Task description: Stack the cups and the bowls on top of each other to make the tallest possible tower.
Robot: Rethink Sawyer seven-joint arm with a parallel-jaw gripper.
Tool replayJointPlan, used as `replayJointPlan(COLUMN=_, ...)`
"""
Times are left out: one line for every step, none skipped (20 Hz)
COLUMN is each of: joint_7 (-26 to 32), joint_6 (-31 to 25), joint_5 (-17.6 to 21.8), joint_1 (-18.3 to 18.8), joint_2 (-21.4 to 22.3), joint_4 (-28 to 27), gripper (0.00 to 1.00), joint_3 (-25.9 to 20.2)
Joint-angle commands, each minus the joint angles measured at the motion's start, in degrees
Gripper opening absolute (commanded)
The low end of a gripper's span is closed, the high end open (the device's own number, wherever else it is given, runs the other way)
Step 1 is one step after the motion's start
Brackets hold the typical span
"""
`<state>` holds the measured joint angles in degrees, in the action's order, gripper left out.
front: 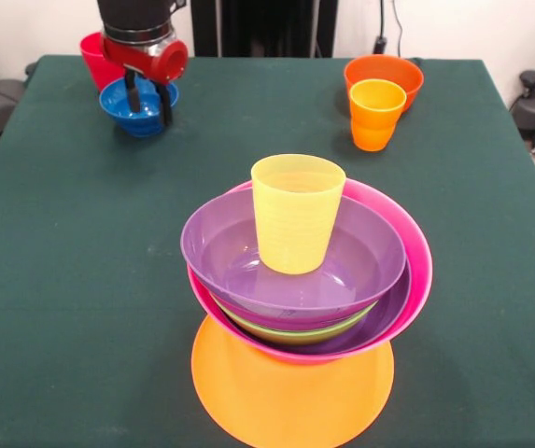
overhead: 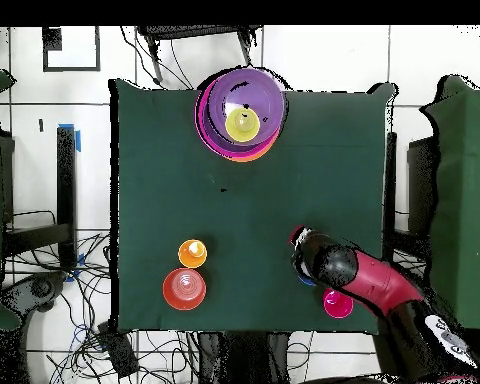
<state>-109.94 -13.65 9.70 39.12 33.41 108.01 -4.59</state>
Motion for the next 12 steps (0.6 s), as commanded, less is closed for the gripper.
replayJointPlan(joint_7=-2.7, joint_6=-0.9, joint_5=1.7, joint_1=0.2, joint_2=0.8, joint_4=3.3, gripper=1.0, joint_3=-4.8)
replayJointPlan(joint_7=-2.9, joint_6=-0.7, joint_5=1.8, joint_1=0.3, joint_2=1.0, joint_4=3.8, gripper=1.0, joint_3=-4.6)
replayJointPlan(joint_7=-3.0, joint_6=-0.6, joint_5=1.9, joint_1=0.4, joint_2=1.1, joint_4=4.2, gripper=1.0, joint_3=-4.5)
replayJointPlan(joint_7=-3.3, joint_6=-0.1, joint_5=2.0, joint_1=0.4, joint_2=1.0, joint_4=4.7, gripper=1.0, joint_3=-4.3)
replayJointPlan(joint_7=-3.4, joint_6=0.1, joint_5=2.1, joint_1=0.5, joint_2=0.9, joint_4=5.0, gripper=1.0, joint_3=-4.2)
replayJointPlan(joint_7=-3.6, joint_6=0.5, joint_5=2.2, joint_1=0.5, joint_2=0.8, joint_4=5.4, gripper=1.0, joint_3=-4.1)
replayJointPlan(joint_7=-3.7, joint_6=0.8, joint_5=2.2, joint_1=0.5, joint_2=0.6, joint_4=5.6, gripper=1.0, joint_3=-3.9)
replayJointPlan(joint_7=-3.9, joint_6=1.1, joint_5=2.3, joint_1=0.6, joint_2=0.4, joint_4=5.8, gripper=1.0, joint_3=-3.7)
replayJointPlan(joint_7=-4.1, joint_6=1.4, joint_5=2.4, joint_1=0.6, joint_2=0.1, joint_4=6.0, gripper=1.0, joint_3=-3.5)
replayJointPlan(joint_7=-4.1, joint_6=1.5, joint_5=2.4, joint_1=0.6, joint_2=-0.3, joint_4=6.1, gripper=1.0, joint_3=-3.3)
replayJointPlan(joint_7=-4.2, joint_6=2.0, joint_5=2.6, joint_1=0.7, joint_2=-0.7, joint_4=6.2, gripper=1.0, joint_3=-3.2)
replayJointPlan(joint_7=-4.2, joint_6=2.2, joint_5=2.7, joint_1=0.9, joint_2=-1.0, joint_4=6.3, gripper=1.0, joint_3=-2.9)
